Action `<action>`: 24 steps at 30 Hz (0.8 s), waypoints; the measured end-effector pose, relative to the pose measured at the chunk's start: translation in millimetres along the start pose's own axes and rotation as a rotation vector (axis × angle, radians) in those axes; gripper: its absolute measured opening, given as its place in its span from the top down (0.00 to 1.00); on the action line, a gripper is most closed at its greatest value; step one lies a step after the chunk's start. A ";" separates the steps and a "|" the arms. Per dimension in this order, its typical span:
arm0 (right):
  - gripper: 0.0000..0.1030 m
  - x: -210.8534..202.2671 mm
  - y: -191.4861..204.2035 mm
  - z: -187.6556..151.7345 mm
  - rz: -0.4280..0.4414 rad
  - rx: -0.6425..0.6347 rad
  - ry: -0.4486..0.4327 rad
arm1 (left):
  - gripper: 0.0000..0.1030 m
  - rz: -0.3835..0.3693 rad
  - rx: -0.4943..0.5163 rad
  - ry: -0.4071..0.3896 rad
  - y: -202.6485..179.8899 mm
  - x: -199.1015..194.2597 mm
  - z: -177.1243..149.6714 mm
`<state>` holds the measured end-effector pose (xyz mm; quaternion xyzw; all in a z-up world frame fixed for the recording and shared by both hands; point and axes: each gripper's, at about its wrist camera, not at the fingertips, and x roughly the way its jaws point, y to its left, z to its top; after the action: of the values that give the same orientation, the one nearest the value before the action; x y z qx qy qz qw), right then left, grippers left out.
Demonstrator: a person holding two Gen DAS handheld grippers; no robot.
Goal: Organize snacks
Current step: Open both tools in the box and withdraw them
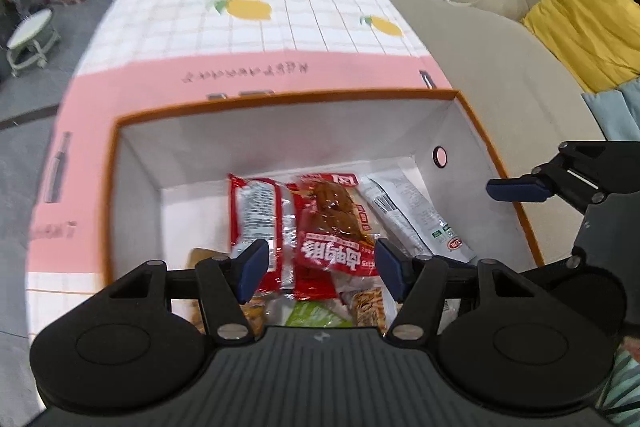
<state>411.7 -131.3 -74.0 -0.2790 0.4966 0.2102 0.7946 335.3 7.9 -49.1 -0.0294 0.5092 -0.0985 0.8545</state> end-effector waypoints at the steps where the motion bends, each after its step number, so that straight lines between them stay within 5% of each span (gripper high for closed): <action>1: 0.37 -5.1 0.8 -1.2 0.000 0.005 -0.008 | 0.31 0.003 0.004 -0.015 -0.1 -8.0 -2.2; 13: 0.37 -89.1 24.4 -39.6 -0.002 0.068 -0.144 | 0.31 0.100 0.061 -0.227 -24.1 -104.2 -46.6; 20: 0.35 -137.4 31.4 -84.5 0.017 0.234 -0.278 | 0.31 0.160 0.063 -0.339 -35.3 -144.7 -89.8; 22: 0.23 -147.9 37.2 -101.6 0.012 0.287 -0.323 | 0.31 0.192 0.074 -0.347 -40.6 -150.0 -103.0; 24: 0.23 -155.7 45.6 -118.6 -0.002 0.326 -0.365 | 0.31 0.221 0.076 -0.373 -43.8 -154.9 -118.9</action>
<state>239.0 -183.0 14.9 -0.1050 0.3718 0.1737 0.9059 153.5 1.7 34.3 0.0412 0.3381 -0.0162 0.9401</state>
